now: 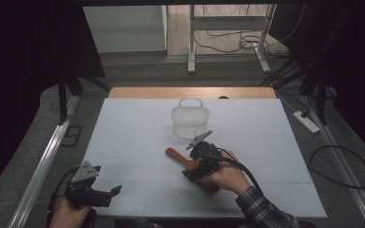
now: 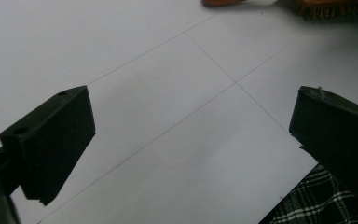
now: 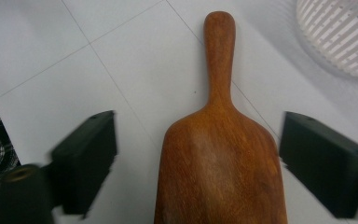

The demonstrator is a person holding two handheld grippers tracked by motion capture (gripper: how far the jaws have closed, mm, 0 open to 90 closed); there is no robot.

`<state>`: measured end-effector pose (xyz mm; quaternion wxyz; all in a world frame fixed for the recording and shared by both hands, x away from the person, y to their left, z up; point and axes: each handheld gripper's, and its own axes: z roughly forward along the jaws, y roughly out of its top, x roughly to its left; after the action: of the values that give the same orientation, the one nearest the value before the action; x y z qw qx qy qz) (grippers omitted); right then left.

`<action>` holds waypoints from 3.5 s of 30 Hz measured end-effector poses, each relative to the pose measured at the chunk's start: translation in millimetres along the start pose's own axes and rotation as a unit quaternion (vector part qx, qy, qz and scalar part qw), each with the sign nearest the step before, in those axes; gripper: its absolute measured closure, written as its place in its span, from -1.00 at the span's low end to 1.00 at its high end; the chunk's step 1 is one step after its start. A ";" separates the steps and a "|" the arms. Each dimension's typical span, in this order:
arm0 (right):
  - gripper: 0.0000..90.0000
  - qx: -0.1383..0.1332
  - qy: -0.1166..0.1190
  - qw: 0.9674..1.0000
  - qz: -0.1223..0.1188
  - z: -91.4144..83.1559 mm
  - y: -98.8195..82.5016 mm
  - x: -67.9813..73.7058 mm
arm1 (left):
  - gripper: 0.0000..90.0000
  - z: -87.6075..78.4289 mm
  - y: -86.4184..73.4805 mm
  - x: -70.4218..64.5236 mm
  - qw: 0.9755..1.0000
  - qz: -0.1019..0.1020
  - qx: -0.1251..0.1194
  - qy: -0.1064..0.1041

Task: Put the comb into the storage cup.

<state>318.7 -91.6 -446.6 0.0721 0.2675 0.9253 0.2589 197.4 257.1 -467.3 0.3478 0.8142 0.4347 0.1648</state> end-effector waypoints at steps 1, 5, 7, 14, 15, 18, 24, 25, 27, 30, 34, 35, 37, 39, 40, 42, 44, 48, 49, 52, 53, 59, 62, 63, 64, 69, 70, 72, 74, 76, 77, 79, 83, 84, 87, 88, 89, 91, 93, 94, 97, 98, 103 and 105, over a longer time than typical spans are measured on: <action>-0.48 0.000 -0.001 1.000 0.001 -0.6 0.0 -0.2 | -0.98 0.0 0.0 0.0 1.000 0.000 0.000 0.000; -0.03 -0.003 0.010 1.000 -0.002 -3.5 0.5 -1.3 | -0.98 0.1 0.1 -0.3 1.000 0.002 0.001 0.000; 0.17 -0.001 0.019 1.000 -0.001 -4.0 1.0 -2.7 | -0.98 0.1 0.1 -0.6 1.000 0.002 0.001 0.000; 0.98 0.010 0.046 0.999 -0.006 -2.7 1.4 -5.5 | -0.97 0.2 0.2 -1.1 1.000 0.006 0.002 0.001; 0.98 0.010 0.046 0.999 -0.006 -2.7 1.4 -5.5 | -0.97 0.2 0.2 -1.1 1.000 0.006 0.002 0.001; 0.98 0.016 0.047 0.999 -0.008 -1.9 1.1 -3.7 | -0.97 0.3 0.2 -1.4 1.000 0.007 0.002 0.001; 0.98 0.029 0.048 0.998 -0.020 4.2 -2.8 1.6 | -0.97 0.4 0.3 -1.8 1.000 0.009 0.003 0.001; 0.98 0.031 0.050 0.998 -0.020 5.7 -3.8 2.7 | -0.97 0.4 0.3 -1.9 1.000 0.009 0.003 0.001; 0.98 0.040 0.055 0.997 -0.021 10.6 -7.7 6.1 | -0.97 0.6 0.5 -2.3 1.000 0.012 0.004 0.002; 0.98 0.049 0.060 0.997 -0.019 15.9 -12.5 8.9 | -0.97 0.7 0.5 -2.6 1.000 0.014 0.005 0.003; 0.98 0.058 0.063 0.996 -0.022 21.4 -17.2 11.8 | -0.96 0.9 0.7 -3.1 1.000 0.016 0.005 0.004; 0.98 0.061 0.064 0.996 -0.023 22.8 -18.1 12.9 | -0.97 0.9 0.7 -3.3 1.000 0.016 0.005 0.004; 0.98 0.063 0.065 0.996 -0.025 23.9 -18.8 13.5 | -0.96 0.9 0.7 -3.4 1.000 0.017 0.006 0.004; 0.98 0.075 0.064 0.995 -0.032 28.5 -21.3 16.9 | -0.96 1.1 0.8 -3.7 1.000 0.018 0.006 0.004; 0.98 0.075 0.064 0.995 -0.032 28.5 -21.3 16.9 | -0.96 1.1 0.9 -3.8 1.000 0.019 0.006 0.004; 0.98 0.084 0.068 0.994 -0.034 31.6 -23.0 17.4 | -0.96 1.2 0.9 -4.1 1.000 0.020 0.006 0.005; 0.98 0.085 0.071 0.993 -0.033 31.7 -23.3 16.7 | -0.96 1.2 0.9 -4.3 1.000 0.021 0.007 0.005; 0.98 0.087 0.074 0.993 -0.031 29.4 -24.3 13.2 | -0.96 1.4 0.9 -4.4 1.000 0.021 0.007 0.005; 0.98 0.087 0.075 0.993 -0.030 27.3 -25.4 10.9 | -0.96 1.3 0.9 -4.4 1.000 0.021 0.007 0.005; 0.98 0.087 0.076 0.993 -0.027 25.4 -27.3 8.2 | -0.96 1.3 0.9 -4.6 1.000 0.022 0.007 0.006; 0.98 0.089 0.077 0.993 -0.025 24.6 -28.1 7.3 | -0.96 1.4 1.0 -4.6 1.000 0.022 0.008 0.006; 0.98 0.093 0.079 0.992 -0.022 19.4 -34.4 0.4 | -0.96 1.7 1.2 -4.7 1.000 0.023 0.009 0.006; 0.98 0.096 0.081 0.992 -0.019 17.8 -36.5 -1.8 | -0.96 1.8 1.3 -4.6 1.000 0.023 0.009 0.006; 0.98 0.097 0.082 0.992 -0.017 16.0 -39.1 -4.9 | -0.96 1.7 1.3 -4.7 1.000 0.023 0.009 0.006; 0.98 0.097 0.082 0.992 -0.017 16.0 -39.1 -4.9 | -0.96 1.7 1.3 -4.7 1.000 0.023 0.009 0.006; 0.98 0.097 0.079 0.992 -0.011 10.1 -42.5 -15.0 | -0.96 2.0 1.5 -4.8 1.000 0.024 0.010 0.006; 0.98 0.096 0.077 0.992 -0.009 8.7 -43.1 -16.6 | -0.96 2.0 1.5 -4.8 1.000 0.024 0.010 0.006; 0.98 0.092 0.066 0.994 -0.003 5.3 -44.6 -21.3 | -0.96 2.1 1.6 -4.8 1.000 0.024 0.011 0.006; 0.98 0.090 0.063 0.994 0.006 2.4 -45.9 -25.2 | -0.96 2.3 1.7 -4.8 1.000 0.024 0.011 0.006; 0.98 0.089 0.060 0.994 0.009 1.1 -46.4 -27.1 | -0.95 2.4 1.8 -4.8 1.000 0.024 0.011 0.006; 0.98 0.088 0.056 0.994 0.010 0.0 -47.2 -28.9 | -0.95 2.5 1.9 -4.9 1.000 0.024 0.011 0.006; 0.98 0.087 0.049 0.995 0.013 -1.7 -48.2 -31.6 | -0.95 2.6 2.0 -5.0 1.000 0.024 0.012 0.007; 0.98 0.088 0.041 0.995 0.012 -2.8 -48.2 -33.6 | -0.95 2.8 2.2 -5.1 1.000 0.026 0.013 0.007; 0.98 0.088 0.041 0.995 0.012 -2.8 -48.2 -33.6 | -0.95 2.8 2.2 -5.1 1.000 0.026 0.013 0.007; 0.98 0.094 0.035 0.995 0.009 -3.5 -48.9 -34.9 | -0.95 2.8 2.1 -5.1 1.000 0.025 0.012 0.007; 0.98 0.096 0.036 0.995 0.008 -3.6 -49.4 -35.4 | -0.95 2.9 2.2 -5.0 1.000 0.025 0.013 0.008; 0.98 0.101 0.039 0.994 0.009 -3.5 -50.5 -35.6 | -0.95 2.9 2.2 -5.1 1.000 0.025 0.013 0.008; 0.98 0.106 0.044 0.993 0.007 -3.7 -52.7 -36.5 | -0.95 3.0 2.3 -5.2 1.000 0.025 0.014 0.008; 0.98 0.110 0.045 0.993 0.008 -4.5 -55.2 -38.1 | -0.95 3.2 2.3 -5.2 1.000 0.025 0.014 0.009; 0.98 0.113 0.044 0.993 0.008 -5.1 -56.9 -39.2 | -0.95 3.2 2.3 -5.2 1.000 0.025 0.014 0.009; 0.98 0.134 0.016 0.991 0.008 -3.3 -61.7 -42.5 | -0.95 3.3 2.4 -5.2 1.000 0.024 0.014 0.009; 0.98 0.138 0.012 0.990 0.008 -1.9 -62.8 -43.8 | -0.95 3.3 2.6 -5.3 1.000 0.025 0.014 0.008; 0.98 0.129 0.004 0.991 0.023 0.9 -62.7 -53.1 | -0.95 3.8 2.7 -5.5 1.000 0.025 0.016 0.009; 0.98 0.127 0.002 0.991 0.031 2.1 -62.2 -57.5 | -0.94 3.9 2.7 -5.5 0.999 0.026 0.016 0.010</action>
<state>339.5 -166.3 -481.0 0.0274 0.3026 0.9420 0.1422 198.1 249.9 -467.9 0.3260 0.8289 0.4198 0.1745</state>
